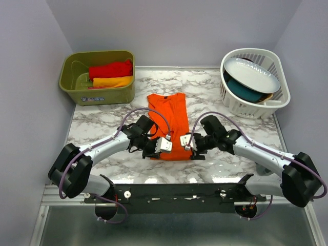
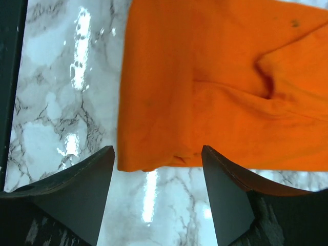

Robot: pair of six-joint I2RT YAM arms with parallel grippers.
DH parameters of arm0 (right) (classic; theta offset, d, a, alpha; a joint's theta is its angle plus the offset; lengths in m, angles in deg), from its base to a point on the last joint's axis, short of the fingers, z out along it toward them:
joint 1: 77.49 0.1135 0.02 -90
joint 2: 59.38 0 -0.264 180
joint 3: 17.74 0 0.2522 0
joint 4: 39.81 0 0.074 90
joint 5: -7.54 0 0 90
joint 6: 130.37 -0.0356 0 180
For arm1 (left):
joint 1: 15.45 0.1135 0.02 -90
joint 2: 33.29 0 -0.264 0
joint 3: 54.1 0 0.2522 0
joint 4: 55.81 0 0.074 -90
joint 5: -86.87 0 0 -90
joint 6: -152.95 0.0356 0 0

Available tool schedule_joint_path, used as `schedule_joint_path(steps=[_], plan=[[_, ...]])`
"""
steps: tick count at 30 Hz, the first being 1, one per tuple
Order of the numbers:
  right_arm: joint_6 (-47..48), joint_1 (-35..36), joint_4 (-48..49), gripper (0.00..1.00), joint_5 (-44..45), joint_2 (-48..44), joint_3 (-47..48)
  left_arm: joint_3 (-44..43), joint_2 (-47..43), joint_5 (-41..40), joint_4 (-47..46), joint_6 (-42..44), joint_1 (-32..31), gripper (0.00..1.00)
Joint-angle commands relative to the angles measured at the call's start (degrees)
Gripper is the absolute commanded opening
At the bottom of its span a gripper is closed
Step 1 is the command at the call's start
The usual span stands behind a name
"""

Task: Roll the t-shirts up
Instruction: Roll the T-shirt to the center of the board.

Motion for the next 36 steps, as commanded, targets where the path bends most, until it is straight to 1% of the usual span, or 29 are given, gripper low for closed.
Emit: schedule_joint_path(steps=[1, 2, 4, 8, 13, 15, 16, 17, 18, 19, 20, 21, 22, 23, 24, 25, 26, 27, 28, 29, 33, 36], plan=[[2.9, 6.3, 12.8, 0.78, 8.6, 0.1, -4.8, -2.5, 0.7, 6.9, 2.2, -2.3, 2.4, 0.0], [2.8, 8.4, 13.3, 0.78, 10.8, 0.5, -5.3, -2.7, 0.9, 7.2, 2.3, -2.3, 2.7, 0.0], [1.9, 9.7, 13.2, 0.78, 11.4, 2.3, -5.2, -3.4, 1.3, 8.1, 2.1, -3.1, 3.1, 0.0], [-1.8, 13.3, 14.8, 0.78, 16.2, 5.6, -4.1, -3.6, 1.5, 10.3, 1.7, -4.1, 3.5, 0.0], [-3.9, 15.2, 13.8, 0.78, 16.6, 8.9, -2.0, -3.6, 1.7, 10.8, 1.5, -5.1, 3.9, 0.0], [-5.3, 16.5, 13.7, 0.76, 19.1, 11.1, -1.6, -3.9, 1.9, 11.3, 1.9, -4.9, 4.6, 0.0], [-6.2, 16.9, 14.8, 0.74, 20.7, 11.9, -1.5, -4.2, 2.3, 12.1, 2.3, -4.6, 4.9, 0.0], [-6.9, 17.3, 15.3, 0.68, 23.5, 12.5, -1.1, -4.4, 2.5, 12.4, 3.1, -4.0, 5.0, 0.0], [-7.7, 17.4, 15.9, 0.52, 24.6, 13.3, -1.0, -4.7, 2.7, 12.6, 4.0, -3.7, 5.3, 0.0], [-8.7, 17.4, 17.3, 0.42, 25.7, 13.5, -1.2, -5.1, 3.0, 12.3, 4.9, -3.2, 5.8, 0.01], [-8.8, 17.3, 17.6, 0.35, 26.5, 13.6, -1.3, -5.0, 2.5, 11.5, 4.8, -3.8, 6.1, 0.11], [-9.1, 17.4, 17.7, 0.25, 26.6, 13.6, -1.4, -4.3, 1.5, 10.8, 3.8, -4.7, 6.4, 0.26], [-9.8, 17.4, 17.3, 0.22, 26.5, 13.6, -1.3, -2.0, 0.1, 8.9, 2.3, -5.1, 7.0, 0.31], [-10.0, 17.3, 16.8, 0.19, 26.0, 13.6, -1.0, -0.4, -3.7, 7.8, -1.2, -5.5, 7.1, 0.34], [-10.3, 17.3, 16.5, 0.17, 25.8, 13.6, -0.8, 1.4, -5.9, 6.8, -3.1, -5.5, 7.1, 0.41], [-11.2, 17.3, 16.1, 0.15, 25.4, 13.5, -0.9, 4.9, -8.1, 5.5, -5.1, -5.7, 7.0, 0.46], [-11.8, 17.4, 15.9, 0.14, 25.0, 13.4, -0.7, 6.6, -12.3, 3.6, -9.5, -6.0, 6.7, 0.51], [-12.0, 17.3, 15.7, 0.14, 24.5, 13.3, -0.9, 8.3, -14.1, 2.6, -11.5, -6.9, 6.4, 0.58], [-12.4, 17.3, 15.7, 0.14, 24.5, 13.4, -0.9, 10.9, -15.4, 1.8, -13.0, -6.9, 5.9, 0.59], [-12.6, 17.4, 15.6, 0.14, 24.3, 13.5, -0.9, 11.5, -16.8, 0.4, -14.5, -7.0, 4.8, 0.6], [-12.8, 17.3, 15.2, 0.14, 24.3, 13.7, -1.0, 12.2, -15.4, -3.0, -15.5, -7.2, 2.8, 0.71], [-12.8, 17.4, 15.2, 0.15, 23.7, 13.6, -1.0, 14.0, -13.9, -4.9, -18.7, -7.0, 1.8, 0.71]])
